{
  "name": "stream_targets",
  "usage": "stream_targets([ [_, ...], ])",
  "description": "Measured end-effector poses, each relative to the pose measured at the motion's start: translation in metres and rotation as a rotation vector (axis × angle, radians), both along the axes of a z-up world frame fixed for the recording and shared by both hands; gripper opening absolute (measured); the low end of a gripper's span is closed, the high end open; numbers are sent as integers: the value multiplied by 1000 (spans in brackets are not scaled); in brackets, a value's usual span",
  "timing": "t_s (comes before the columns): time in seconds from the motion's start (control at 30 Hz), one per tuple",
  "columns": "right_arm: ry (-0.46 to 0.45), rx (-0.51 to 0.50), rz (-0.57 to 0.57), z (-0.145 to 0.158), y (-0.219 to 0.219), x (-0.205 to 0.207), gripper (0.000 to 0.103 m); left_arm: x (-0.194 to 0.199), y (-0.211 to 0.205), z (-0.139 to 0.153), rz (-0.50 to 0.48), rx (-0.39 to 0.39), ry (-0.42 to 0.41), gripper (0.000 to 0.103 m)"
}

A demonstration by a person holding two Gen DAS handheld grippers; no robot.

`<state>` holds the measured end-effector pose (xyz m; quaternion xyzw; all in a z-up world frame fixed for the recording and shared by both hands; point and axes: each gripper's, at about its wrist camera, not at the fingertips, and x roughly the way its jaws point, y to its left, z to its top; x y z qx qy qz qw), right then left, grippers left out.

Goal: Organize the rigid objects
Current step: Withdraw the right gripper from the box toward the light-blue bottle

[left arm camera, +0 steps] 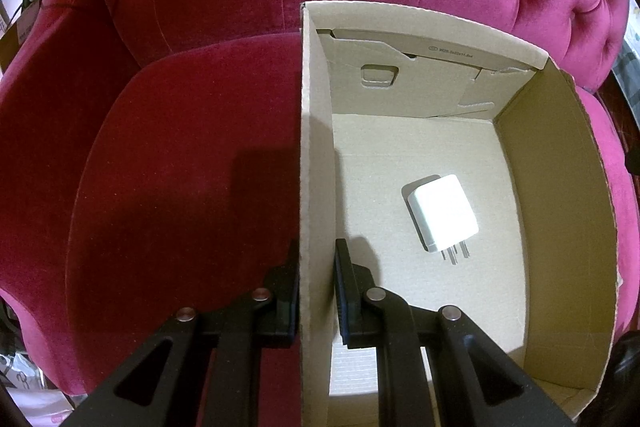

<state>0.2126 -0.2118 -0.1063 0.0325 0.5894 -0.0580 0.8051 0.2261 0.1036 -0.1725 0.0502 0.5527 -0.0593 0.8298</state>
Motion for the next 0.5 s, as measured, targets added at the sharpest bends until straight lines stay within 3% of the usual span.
stream_targets([
  [0.07, 4, 4, -17, -6, -9, 0, 102, 0, 1, 0, 1, -2, 2, 15],
  [0.5, 44, 39, -132, -59, -63, 13, 103, 0, 0, 1, -3, 3, 2, 15],
])
